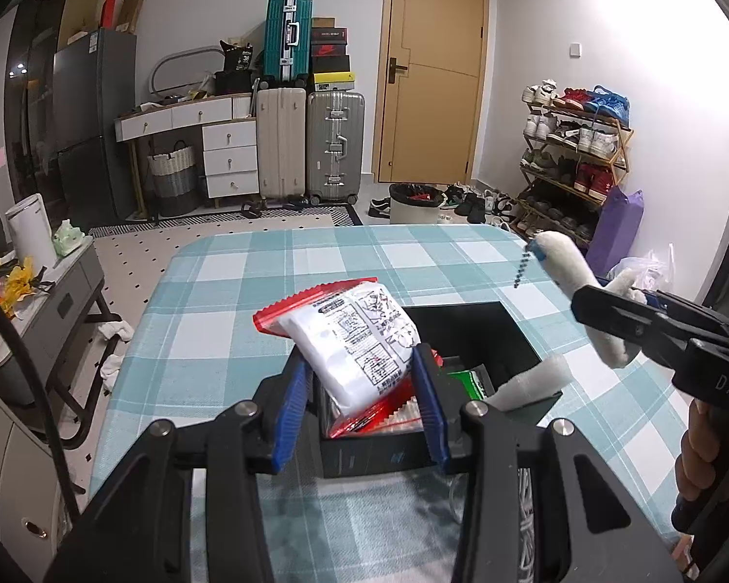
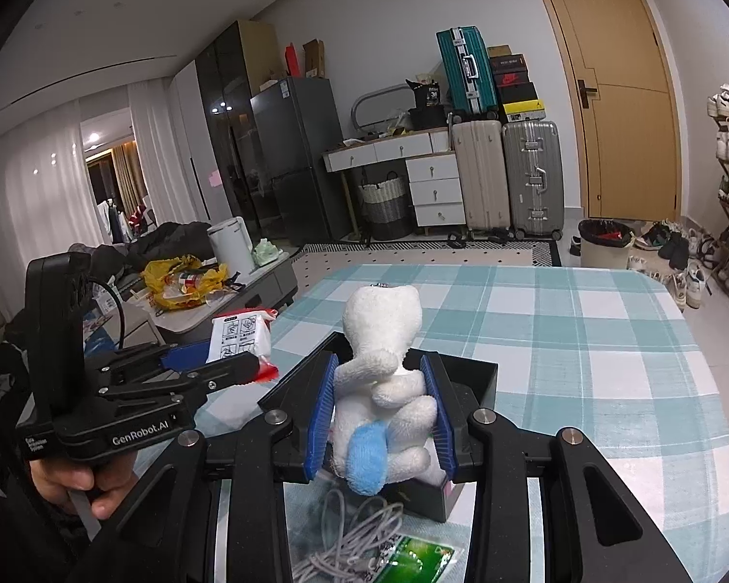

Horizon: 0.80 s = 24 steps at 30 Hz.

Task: Organize soft objects
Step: 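Lift and carry the packet and plush toy over the black box with both grippers, then open both grippers to drop the packet and plush toy into the box, withdraw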

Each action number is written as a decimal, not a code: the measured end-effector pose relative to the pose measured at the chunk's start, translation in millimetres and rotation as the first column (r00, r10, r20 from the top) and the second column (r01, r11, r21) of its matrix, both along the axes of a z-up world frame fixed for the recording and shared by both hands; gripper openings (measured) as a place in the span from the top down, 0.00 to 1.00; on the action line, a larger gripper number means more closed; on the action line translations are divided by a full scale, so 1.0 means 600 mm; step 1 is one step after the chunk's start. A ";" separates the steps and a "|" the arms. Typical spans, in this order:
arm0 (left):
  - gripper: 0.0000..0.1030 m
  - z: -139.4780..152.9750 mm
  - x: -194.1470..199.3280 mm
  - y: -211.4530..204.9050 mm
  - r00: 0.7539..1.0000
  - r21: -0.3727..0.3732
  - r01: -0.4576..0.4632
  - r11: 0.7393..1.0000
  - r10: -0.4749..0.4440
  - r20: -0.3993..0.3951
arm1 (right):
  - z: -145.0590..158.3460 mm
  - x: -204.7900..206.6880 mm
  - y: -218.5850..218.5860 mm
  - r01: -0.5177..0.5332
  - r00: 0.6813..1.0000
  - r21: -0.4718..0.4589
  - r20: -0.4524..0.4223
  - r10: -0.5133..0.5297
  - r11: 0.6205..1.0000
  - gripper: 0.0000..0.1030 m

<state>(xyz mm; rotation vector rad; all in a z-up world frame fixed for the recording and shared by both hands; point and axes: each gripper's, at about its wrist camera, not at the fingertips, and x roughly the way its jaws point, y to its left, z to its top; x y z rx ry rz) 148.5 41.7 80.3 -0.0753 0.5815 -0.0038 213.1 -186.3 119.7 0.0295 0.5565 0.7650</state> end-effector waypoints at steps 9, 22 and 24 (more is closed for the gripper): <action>0.60 -0.019 0.039 -0.005 1.000 0.012 0.003 1.000 -0.003 -0.027 | -0.026 0.036 0.035 -0.009 1.000 -0.056 -0.020 0.008 0.998 0.66; 0.60 -0.070 0.083 -0.016 0.995 0.035 0.019 0.999 -0.015 -0.103 | -0.068 0.080 0.059 0.001 0.998 -0.154 -0.056 -0.010 0.988 0.66; 0.60 -0.079 0.088 -0.020 0.993 0.040 0.027 0.999 -0.022 -0.119 | -0.074 0.086 0.062 0.000 0.998 -0.172 -0.059 -0.010 0.985 0.66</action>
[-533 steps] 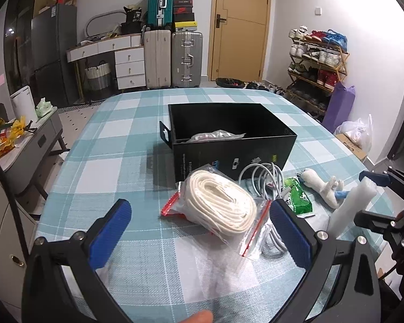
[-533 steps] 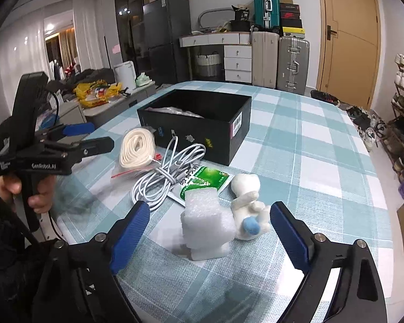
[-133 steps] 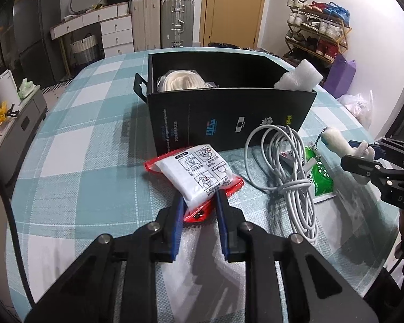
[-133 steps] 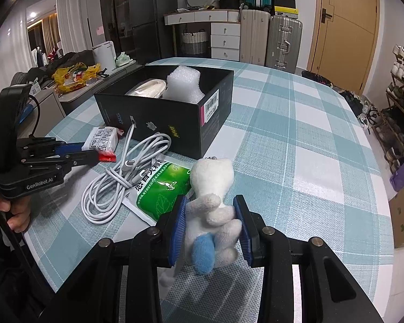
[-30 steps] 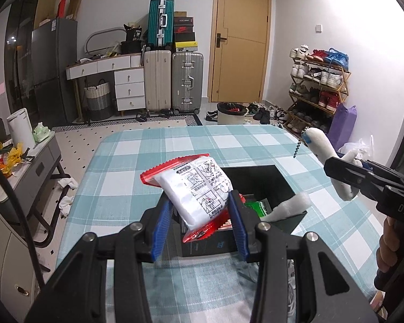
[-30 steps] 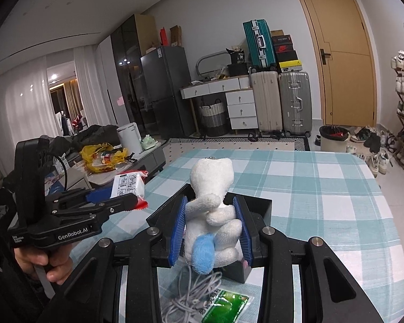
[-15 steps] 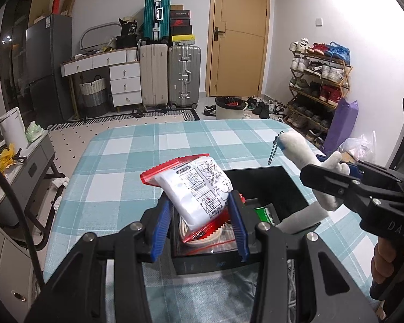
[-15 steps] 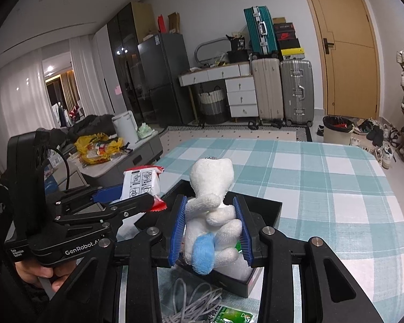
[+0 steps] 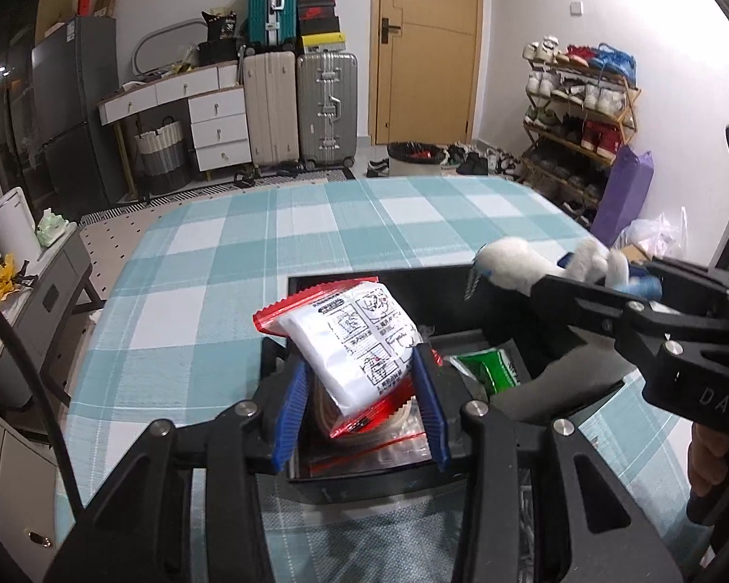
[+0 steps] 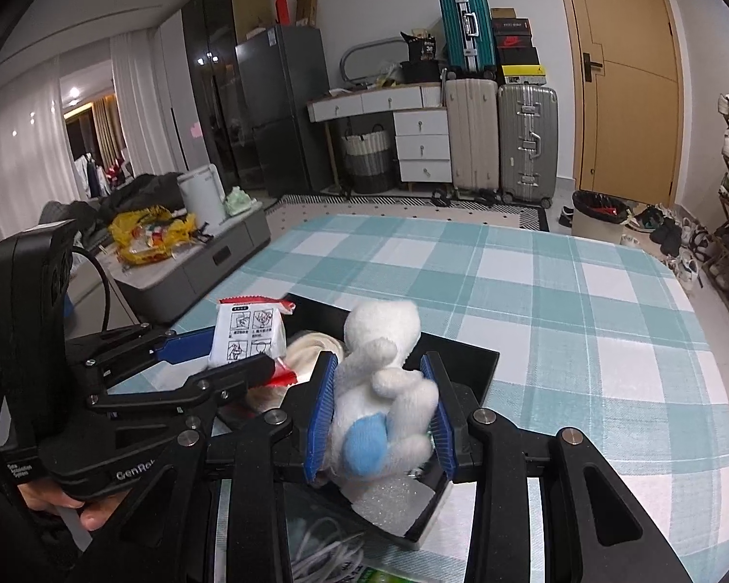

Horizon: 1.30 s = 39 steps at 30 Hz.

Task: Organize soft objects
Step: 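Open both grippers to drop the packet and plush toy into the box, withdraw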

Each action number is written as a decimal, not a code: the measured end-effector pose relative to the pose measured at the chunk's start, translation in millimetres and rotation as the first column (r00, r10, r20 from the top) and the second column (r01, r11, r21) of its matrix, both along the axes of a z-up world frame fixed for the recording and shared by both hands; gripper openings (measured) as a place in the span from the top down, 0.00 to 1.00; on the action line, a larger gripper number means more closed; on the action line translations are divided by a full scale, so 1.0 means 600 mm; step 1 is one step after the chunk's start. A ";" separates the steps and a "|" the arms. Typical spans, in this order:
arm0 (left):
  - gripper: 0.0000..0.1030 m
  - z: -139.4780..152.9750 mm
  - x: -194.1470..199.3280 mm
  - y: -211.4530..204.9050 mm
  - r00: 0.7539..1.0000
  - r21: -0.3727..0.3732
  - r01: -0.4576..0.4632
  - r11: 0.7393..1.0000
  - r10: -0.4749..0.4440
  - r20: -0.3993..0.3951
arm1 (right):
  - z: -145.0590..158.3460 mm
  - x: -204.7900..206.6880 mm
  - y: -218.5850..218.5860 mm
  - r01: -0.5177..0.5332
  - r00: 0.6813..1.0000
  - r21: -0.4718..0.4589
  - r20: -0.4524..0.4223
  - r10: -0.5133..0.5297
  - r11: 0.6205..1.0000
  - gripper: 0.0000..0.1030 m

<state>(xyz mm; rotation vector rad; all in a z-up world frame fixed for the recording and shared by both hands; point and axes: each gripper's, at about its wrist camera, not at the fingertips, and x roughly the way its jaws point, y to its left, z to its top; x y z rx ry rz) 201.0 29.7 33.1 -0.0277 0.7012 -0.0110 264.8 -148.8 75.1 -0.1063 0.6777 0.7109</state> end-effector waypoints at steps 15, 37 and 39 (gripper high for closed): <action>0.60 -0.009 0.002 -0.025 0.995 0.017 0.046 0.999 -0.044 -0.085 | -0.045 0.027 0.001 -0.003 0.998 -0.054 -0.058 0.000 0.999 0.66; 0.45 0.014 -0.066 -0.027 0.995 0.041 0.074 0.996 -0.071 -0.063 | 0.003 -0.033 -0.036 -0.028 0.999 0.001 0.023 0.028 1.000 0.11; 0.33 0.019 -0.078 -0.024 0.996 0.036 0.072 0.997 -0.070 -0.047 | 0.008 -0.045 -0.052 -0.015 1.000 0.005 0.022 0.015 1.000 0.05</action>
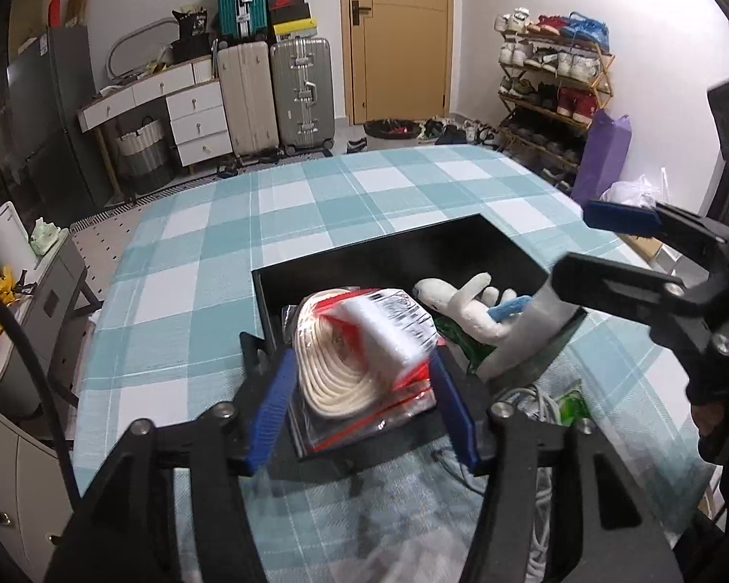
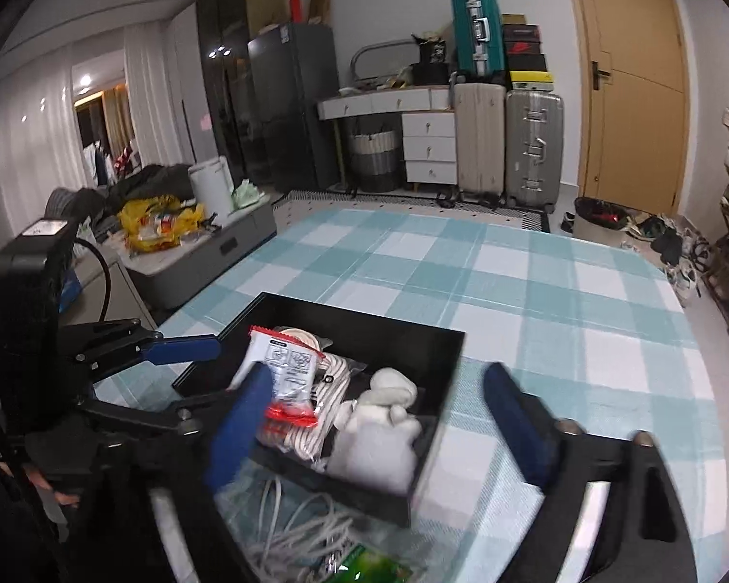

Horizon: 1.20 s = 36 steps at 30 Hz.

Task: Organize soft objects
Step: 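Open both grippers to drop the packet and plush toy into the box, withdraw, then move the right gripper to the green sachet and grasp it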

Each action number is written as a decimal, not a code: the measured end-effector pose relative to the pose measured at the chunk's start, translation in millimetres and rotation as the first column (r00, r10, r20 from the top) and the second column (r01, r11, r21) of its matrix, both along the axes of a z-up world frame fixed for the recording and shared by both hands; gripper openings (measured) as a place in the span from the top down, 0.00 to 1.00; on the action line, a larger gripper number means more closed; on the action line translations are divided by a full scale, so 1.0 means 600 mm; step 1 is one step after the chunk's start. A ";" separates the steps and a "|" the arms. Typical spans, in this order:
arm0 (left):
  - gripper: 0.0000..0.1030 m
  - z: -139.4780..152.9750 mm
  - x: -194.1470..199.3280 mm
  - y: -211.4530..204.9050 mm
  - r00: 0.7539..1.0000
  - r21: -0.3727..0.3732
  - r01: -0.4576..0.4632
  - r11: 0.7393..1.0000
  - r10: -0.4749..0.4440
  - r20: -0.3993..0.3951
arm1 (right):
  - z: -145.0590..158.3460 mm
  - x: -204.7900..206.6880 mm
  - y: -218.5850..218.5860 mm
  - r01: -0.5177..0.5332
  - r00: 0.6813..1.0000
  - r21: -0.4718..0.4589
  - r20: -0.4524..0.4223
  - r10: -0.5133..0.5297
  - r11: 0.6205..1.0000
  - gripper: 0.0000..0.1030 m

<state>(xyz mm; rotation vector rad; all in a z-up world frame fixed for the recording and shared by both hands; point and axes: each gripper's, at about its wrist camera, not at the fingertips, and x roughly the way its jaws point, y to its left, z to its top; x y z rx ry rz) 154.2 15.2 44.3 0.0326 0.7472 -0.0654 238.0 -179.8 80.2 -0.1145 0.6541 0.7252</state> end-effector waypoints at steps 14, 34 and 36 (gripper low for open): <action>0.00 -0.010 -0.086 0.002 0.995 -0.021 -0.079 0.997 0.081 0.067 | -0.019 -0.087 -0.065 0.060 0.998 -0.046 -0.029 -0.062 0.997 0.01; 0.00 -0.034 -0.121 -0.001 0.995 -0.036 -0.092 0.995 0.094 0.037 | -0.072 -0.104 -0.069 0.081 0.991 -0.102 -0.102 -0.092 0.991 0.01; 0.00 -0.034 -0.121 -0.001 0.994 -0.028 -0.097 0.995 0.098 0.040 | -0.078 -0.100 -0.068 0.091 0.988 -0.113 -0.116 -0.104 0.989 0.01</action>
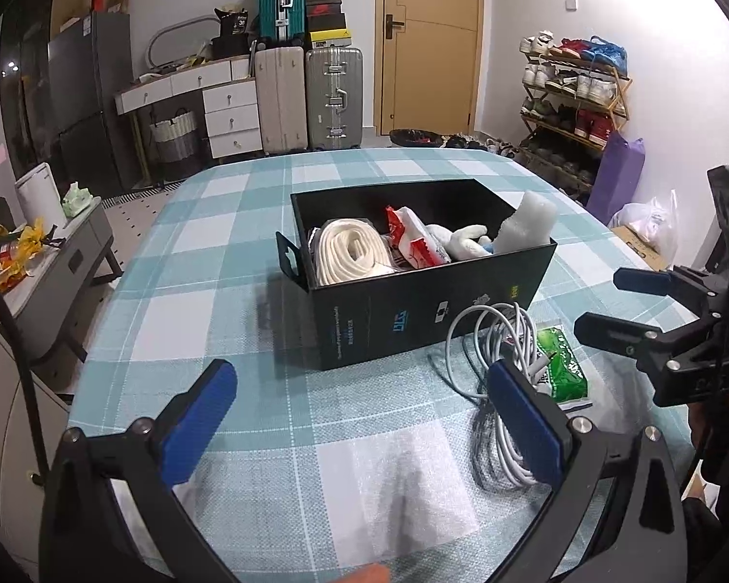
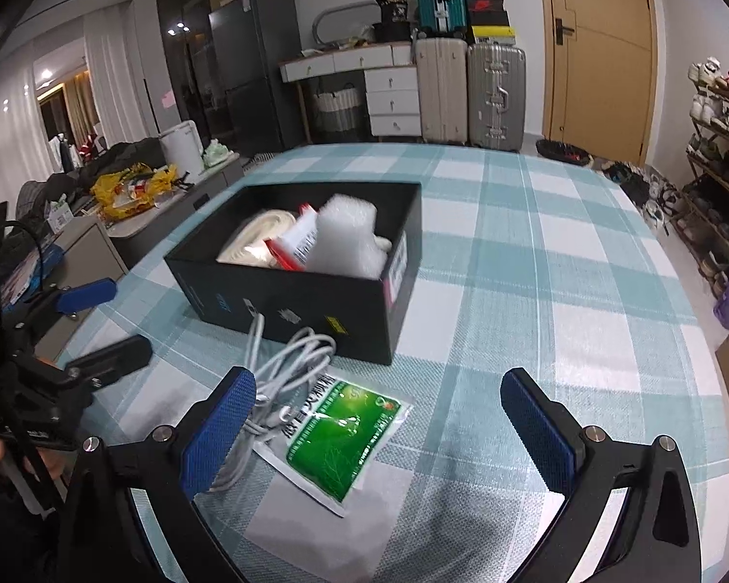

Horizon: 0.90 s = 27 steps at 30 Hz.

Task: Organize soft objects
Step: 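Move the right gripper to the green sachet and grasp it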

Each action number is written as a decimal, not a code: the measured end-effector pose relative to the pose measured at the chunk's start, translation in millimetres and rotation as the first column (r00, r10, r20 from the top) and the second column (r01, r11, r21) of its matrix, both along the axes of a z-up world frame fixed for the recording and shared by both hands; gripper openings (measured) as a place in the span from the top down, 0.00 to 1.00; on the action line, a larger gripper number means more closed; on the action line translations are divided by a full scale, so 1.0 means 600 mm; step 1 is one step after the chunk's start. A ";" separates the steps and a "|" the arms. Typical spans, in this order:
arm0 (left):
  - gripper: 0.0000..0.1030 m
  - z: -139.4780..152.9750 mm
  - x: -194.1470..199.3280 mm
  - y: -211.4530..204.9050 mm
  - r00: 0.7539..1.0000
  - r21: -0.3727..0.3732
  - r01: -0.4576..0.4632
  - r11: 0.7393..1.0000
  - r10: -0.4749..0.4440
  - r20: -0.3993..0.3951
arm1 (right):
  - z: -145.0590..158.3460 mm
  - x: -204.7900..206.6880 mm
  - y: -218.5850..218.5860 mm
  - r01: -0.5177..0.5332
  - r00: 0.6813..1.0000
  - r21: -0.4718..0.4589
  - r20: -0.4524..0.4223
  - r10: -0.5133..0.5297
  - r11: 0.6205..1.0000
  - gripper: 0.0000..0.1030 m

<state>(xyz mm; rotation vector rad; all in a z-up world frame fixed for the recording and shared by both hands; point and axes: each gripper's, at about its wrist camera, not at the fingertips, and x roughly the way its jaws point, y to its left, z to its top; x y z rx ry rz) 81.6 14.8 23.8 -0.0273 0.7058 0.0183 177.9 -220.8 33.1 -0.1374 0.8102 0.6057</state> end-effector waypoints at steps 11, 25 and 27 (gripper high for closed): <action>0.00 -0.002 0.002 0.006 1.000 -0.001 -0.011 1.000 0.011 -0.002 | -0.034 0.021 -0.001 0.060 0.996 -0.050 -0.057 -0.062 0.997 0.01; 0.00 -0.005 0.003 0.007 1.000 0.005 -0.011 1.000 0.012 -0.017 | -0.051 0.013 0.025 0.031 0.998 -0.114 -0.052 -0.038 0.993 0.01; 0.00 -0.005 0.002 0.006 1.000 0.007 -0.009 1.000 0.009 -0.018 | -0.053 0.010 0.031 0.021 0.998 -0.117 -0.055 -0.027 0.993 0.01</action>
